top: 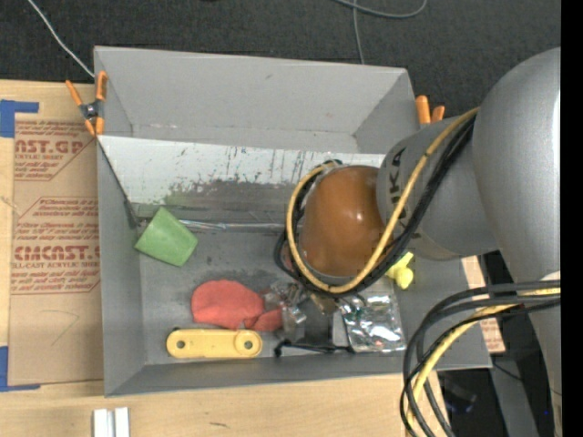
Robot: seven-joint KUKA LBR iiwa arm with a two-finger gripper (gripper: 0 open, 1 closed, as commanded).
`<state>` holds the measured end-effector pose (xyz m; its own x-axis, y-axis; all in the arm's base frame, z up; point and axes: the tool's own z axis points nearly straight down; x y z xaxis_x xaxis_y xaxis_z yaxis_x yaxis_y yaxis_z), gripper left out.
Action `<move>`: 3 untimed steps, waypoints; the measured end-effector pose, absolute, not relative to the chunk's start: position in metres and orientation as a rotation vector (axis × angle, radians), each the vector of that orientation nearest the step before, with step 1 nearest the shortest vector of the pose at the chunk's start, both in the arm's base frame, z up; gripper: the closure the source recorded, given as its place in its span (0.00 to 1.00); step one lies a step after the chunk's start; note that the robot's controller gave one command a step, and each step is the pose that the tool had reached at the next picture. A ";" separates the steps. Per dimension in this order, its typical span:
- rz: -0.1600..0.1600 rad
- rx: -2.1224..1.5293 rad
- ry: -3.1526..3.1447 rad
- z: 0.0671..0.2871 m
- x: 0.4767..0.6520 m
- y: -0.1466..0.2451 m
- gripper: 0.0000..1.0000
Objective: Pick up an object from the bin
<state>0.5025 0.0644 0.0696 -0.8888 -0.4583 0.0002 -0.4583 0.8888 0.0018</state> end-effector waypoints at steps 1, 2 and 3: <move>-0.003 0.741 -3.052 0.070 0.503 0.064 1.00; -0.003 0.740 -3.049 0.075 0.501 0.064 1.00; -0.003 0.739 -3.051 0.086 0.502 0.065 1.00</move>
Offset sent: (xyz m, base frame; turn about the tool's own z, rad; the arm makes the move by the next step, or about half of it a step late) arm 0.0001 0.0001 0.0362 0.0000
